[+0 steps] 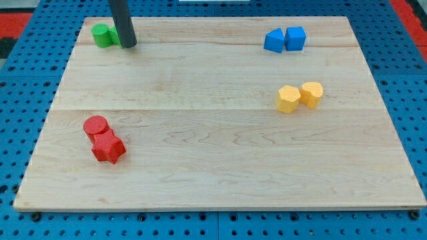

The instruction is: Point at the red star

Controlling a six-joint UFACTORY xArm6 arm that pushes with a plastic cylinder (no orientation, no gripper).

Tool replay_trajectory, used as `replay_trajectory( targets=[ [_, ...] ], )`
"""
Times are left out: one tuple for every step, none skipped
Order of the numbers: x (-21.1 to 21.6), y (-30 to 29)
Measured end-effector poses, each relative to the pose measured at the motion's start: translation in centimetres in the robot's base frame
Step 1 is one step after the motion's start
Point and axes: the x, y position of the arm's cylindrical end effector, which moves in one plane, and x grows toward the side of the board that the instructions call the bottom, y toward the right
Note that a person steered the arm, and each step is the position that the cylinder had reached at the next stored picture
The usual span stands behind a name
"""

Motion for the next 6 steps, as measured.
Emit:
replay_trajectory(
  targets=[
    [2.6,3.4],
    [12.2,9.4],
    [24.1,12.1],
    [28.9,7.7],
    [28.8,2.2],
    [26.8,-1.9]
  ],
)
